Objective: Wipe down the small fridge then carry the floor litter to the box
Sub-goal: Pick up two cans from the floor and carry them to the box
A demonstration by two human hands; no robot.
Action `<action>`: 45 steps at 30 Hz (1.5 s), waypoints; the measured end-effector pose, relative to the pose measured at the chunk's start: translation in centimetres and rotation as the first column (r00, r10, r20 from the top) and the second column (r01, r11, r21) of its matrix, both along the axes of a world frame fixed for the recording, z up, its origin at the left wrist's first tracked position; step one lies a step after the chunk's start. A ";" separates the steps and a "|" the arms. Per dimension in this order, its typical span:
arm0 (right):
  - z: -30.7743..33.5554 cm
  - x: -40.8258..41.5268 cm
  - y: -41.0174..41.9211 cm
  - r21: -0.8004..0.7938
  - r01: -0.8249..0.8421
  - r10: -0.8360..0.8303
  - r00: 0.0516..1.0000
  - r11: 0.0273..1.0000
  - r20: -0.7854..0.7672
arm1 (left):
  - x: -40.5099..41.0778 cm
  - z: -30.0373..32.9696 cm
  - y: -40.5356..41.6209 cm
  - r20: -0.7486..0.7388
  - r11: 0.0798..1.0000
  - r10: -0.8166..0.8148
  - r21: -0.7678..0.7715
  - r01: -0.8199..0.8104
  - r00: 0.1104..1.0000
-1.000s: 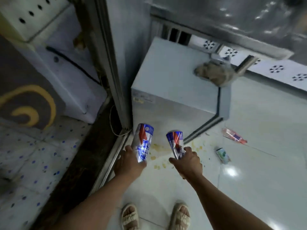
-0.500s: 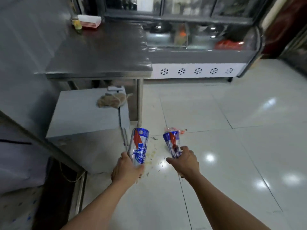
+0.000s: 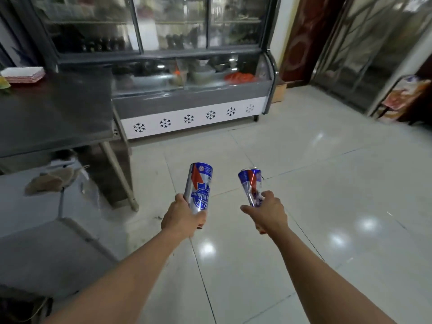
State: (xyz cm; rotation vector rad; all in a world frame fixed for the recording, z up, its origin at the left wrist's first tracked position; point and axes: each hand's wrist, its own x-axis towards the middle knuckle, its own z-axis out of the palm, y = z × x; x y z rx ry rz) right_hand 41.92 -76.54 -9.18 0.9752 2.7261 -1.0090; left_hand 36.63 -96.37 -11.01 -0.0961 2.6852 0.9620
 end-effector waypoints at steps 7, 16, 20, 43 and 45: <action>2.5 -0.8 11.1 -0.030 0.105 -0.106 0.993 0.994 -0.052 | -3.7 2.2 11.9 -0.071 0.990 -0.134 0.040 0.137 0.989; 4.6 -8.3 29.0 -0.009 0.224 -0.224 0.971 0.974 -0.087 | -14.7 1.8 29.9 -0.055 0.952 -0.244 0.180 0.250 0.968; 5.9 -11.6 37.9 0.004 0.288 -0.287 0.954 0.958 -0.089 | -19.2 3.1 39.6 -0.071 0.919 -0.335 0.195 0.342 0.940; 9.1 -38.8 85.5 0.032 0.242 -0.236 0.962 0.970 -0.138 | -45.4 6.7 86.0 -0.123 0.944 -0.251 0.186 0.271 0.960; 8.8 -42.2 88.6 0.032 0.219 -0.213 0.967 0.975 -0.137 | -48.6 6.6 88.7 -0.130 0.954 -0.222 0.177 0.242 0.967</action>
